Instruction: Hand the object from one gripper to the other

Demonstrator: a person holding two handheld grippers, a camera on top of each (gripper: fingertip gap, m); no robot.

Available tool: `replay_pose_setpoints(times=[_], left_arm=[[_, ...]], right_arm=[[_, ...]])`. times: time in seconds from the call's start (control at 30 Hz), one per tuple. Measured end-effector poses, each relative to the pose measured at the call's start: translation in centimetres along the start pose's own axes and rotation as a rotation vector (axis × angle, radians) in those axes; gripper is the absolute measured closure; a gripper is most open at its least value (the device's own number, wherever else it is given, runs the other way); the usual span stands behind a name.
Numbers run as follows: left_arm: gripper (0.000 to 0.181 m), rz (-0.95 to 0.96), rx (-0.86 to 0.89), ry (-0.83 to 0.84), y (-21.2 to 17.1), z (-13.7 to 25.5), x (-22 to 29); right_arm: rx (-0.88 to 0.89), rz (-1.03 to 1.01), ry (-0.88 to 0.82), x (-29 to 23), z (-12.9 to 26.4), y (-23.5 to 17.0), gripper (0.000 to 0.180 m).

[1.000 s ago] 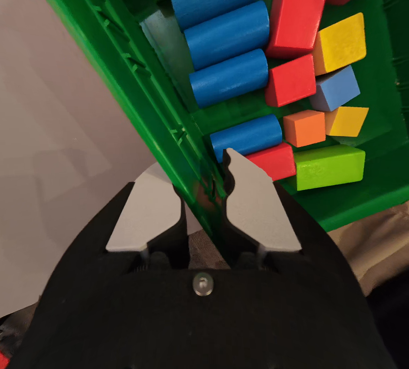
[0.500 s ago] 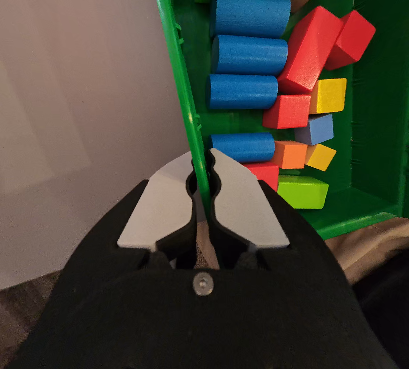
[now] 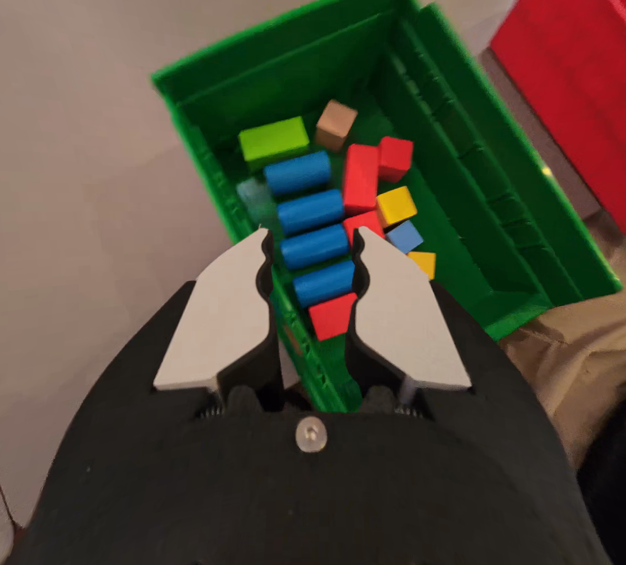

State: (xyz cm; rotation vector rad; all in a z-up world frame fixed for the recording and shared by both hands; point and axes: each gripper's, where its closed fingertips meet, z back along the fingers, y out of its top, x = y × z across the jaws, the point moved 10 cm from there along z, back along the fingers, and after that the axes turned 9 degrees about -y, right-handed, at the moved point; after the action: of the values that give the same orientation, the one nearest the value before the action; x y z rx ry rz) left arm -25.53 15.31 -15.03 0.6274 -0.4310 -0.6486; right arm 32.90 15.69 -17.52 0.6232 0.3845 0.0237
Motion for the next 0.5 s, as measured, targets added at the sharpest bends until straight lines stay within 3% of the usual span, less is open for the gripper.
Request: replay_pose_setpoints(times=[0.13,0.3,0.5], left_arm=[[0.119,-0.206,-0.064,-0.093,2.2,-3.1,4.0],[0.116,-0.459,-0.269,-0.086,3.0,-9.0,6.9],[0.120,-0.354,-0.373,-0.073,3.9,-13.6,6.4]], right_arm=[[0.058,0.122,0.101,-2.6,1.9,0.8,0.160],[0.042,0.254,0.155,-5.8,2.5,1.1,0.164],[0.074,0.308,0.162,-7.7,3.0,1.6,0.167]])
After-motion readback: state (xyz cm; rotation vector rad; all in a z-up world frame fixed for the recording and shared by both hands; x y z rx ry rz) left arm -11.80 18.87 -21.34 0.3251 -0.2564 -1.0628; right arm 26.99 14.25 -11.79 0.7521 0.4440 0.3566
